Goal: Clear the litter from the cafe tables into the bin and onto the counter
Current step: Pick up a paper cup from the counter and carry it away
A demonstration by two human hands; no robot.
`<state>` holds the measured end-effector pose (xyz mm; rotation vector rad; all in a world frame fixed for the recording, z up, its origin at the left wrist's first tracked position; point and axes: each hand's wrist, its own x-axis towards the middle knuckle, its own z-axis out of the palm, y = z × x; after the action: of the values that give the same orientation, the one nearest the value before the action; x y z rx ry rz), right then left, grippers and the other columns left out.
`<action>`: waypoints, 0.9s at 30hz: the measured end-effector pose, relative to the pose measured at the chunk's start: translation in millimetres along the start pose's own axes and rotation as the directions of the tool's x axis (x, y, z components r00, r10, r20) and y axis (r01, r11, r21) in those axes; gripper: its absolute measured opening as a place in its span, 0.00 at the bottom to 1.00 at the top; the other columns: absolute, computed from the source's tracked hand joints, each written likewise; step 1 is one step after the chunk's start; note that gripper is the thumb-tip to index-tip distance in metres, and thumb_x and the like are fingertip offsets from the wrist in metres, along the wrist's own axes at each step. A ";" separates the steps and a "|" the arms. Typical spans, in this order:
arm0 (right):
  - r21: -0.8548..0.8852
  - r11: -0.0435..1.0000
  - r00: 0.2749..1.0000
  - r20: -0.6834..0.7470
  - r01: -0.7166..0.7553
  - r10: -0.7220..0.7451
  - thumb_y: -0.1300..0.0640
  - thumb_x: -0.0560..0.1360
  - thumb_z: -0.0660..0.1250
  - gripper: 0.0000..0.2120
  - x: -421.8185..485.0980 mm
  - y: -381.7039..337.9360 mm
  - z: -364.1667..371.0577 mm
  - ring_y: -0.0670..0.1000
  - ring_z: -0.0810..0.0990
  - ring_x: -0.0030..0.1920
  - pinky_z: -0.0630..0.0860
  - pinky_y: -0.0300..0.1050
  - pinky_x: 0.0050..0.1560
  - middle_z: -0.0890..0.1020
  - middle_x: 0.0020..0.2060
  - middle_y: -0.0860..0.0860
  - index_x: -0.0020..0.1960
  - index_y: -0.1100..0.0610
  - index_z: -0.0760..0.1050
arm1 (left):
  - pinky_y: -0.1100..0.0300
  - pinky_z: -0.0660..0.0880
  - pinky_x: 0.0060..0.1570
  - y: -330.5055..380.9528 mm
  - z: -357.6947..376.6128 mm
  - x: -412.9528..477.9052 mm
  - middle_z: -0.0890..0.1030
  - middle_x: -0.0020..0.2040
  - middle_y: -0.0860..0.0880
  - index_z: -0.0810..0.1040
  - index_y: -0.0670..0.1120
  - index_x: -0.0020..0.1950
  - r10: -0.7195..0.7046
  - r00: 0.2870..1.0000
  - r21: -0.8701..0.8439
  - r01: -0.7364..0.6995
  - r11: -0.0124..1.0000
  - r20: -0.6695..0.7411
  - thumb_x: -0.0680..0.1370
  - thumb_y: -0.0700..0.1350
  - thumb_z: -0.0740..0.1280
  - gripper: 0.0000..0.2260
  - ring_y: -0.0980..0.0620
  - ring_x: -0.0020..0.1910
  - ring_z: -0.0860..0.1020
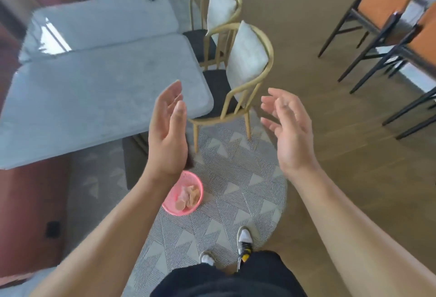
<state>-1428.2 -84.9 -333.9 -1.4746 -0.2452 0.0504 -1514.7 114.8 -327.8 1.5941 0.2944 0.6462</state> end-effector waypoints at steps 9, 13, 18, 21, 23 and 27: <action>0.042 0.996 0.995 0.049 0.083 -0.085 0.37 0.77 0.63 0.22 -8.3 -64.0 16.2 0.43 0.82 0.64 0.79 0.47 0.63 0.84 0.56 0.39 0.65 0.49 0.78 | 0.44 0.69 0.78 56.4 -19.6 -3.6 0.76 0.73 0.61 0.73 0.62 0.70 0.052 0.999 0.038 -0.051 0.998 -0.017 0.82 0.62 0.59 0.18 0.59 0.74 0.73; 0.021 0.994 0.994 0.017 0.110 -0.111 0.38 0.78 0.63 0.24 -9.1 -73.8 8.0 0.45 0.82 0.63 0.80 0.50 0.64 0.85 0.56 0.42 0.67 0.51 0.78 | 0.46 0.69 0.78 66.9 -4.4 0.3 0.75 0.72 0.66 0.72 0.63 0.71 0.067 0.997 0.050 -0.069 0.996 0.034 0.82 0.63 0.58 0.18 0.62 0.74 0.73; 0.003 0.991 0.988 -0.082 0.130 -0.130 0.38 0.79 0.63 0.20 -12.4 -86.9 -32.4 0.46 0.83 0.63 0.80 0.55 0.66 0.86 0.56 0.43 0.66 0.46 0.79 | 0.45 0.69 0.78 80.3 40.1 3.0 0.76 0.71 0.65 0.73 0.60 0.72 0.093 0.987 -0.013 -0.092 0.996 0.131 0.84 0.58 0.58 0.17 0.60 0.75 0.73; -0.006 0.991 0.975 -0.178 0.136 -0.135 0.38 0.79 0.63 0.22 -18.0 -97.5 -71.6 0.46 0.82 0.64 0.80 0.54 0.66 0.85 0.57 0.44 0.67 0.48 0.79 | 0.44 0.69 0.78 89.3 82.4 -0.3 0.76 0.73 0.63 0.73 0.55 0.74 0.114 0.970 -0.051 -0.106 0.993 0.213 0.84 0.58 0.58 0.20 0.60 0.75 0.72; -0.029 0.988 0.956 -0.250 0.149 -0.151 0.39 0.80 0.63 0.22 -25.1 -105.5 -104.7 0.47 0.82 0.63 0.81 0.54 0.65 0.85 0.57 0.45 0.67 0.49 0.79 | 0.44 0.70 0.77 95.9 117.2 -5.5 0.76 0.73 0.60 0.73 0.51 0.76 0.132 0.955 -0.092 -0.112 0.989 0.266 0.83 0.59 0.59 0.24 0.60 0.75 0.73; -0.068 0.986 0.907 -0.386 0.154 -0.168 0.45 0.83 0.62 0.18 -44.9 -122.3 -184.8 0.50 0.82 0.63 0.81 0.57 0.65 0.84 0.58 0.49 0.67 0.50 0.79 | 0.47 0.72 0.76 112.0 201.5 -28.8 0.76 0.73 0.61 0.73 0.56 0.75 0.156 0.903 -0.170 -0.094 0.981 0.401 0.82 0.61 0.59 0.22 0.61 0.74 0.73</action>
<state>-1450.2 -286.1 -233.0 -1.4609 -0.0409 -0.3829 -1445.0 -83.1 -228.0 1.5714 -0.1694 0.4012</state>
